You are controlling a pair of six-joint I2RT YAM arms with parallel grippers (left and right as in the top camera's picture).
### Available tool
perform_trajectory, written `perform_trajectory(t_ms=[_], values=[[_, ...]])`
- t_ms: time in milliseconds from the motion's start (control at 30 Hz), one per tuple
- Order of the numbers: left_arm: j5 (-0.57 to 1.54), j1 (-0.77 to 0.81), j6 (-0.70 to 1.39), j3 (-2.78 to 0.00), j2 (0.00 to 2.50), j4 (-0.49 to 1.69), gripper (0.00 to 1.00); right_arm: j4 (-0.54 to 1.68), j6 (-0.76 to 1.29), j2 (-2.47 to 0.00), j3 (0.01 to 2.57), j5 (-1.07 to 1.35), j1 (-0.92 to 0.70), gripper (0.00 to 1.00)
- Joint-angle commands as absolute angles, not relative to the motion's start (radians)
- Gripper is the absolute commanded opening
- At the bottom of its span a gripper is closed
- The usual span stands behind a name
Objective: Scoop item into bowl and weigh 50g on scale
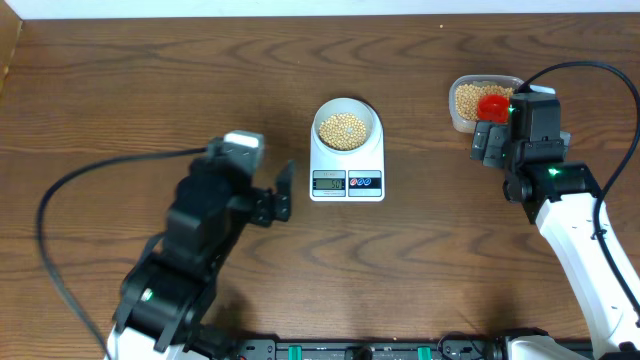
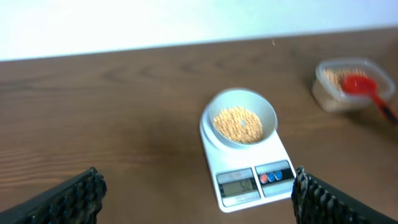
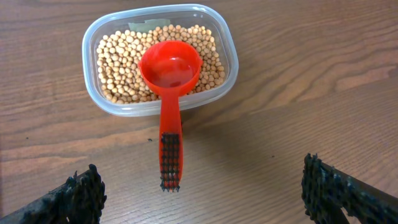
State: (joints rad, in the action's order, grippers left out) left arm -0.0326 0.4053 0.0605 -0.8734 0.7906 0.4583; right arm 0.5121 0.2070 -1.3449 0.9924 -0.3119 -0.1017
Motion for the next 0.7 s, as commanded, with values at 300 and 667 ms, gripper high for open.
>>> perform_trajectory(t_ms=[300,667], values=[[0.063,0.211,0.045,-0.459,0.412,0.091,0.98,0.514,0.197,-1.327,1.013,-0.33,-0.105,0.99],[0.072,0.092,0.045,-0.179,0.149,-0.13,0.98,0.514,0.197,-1.327,1.013,-0.331,-0.105,0.99]])
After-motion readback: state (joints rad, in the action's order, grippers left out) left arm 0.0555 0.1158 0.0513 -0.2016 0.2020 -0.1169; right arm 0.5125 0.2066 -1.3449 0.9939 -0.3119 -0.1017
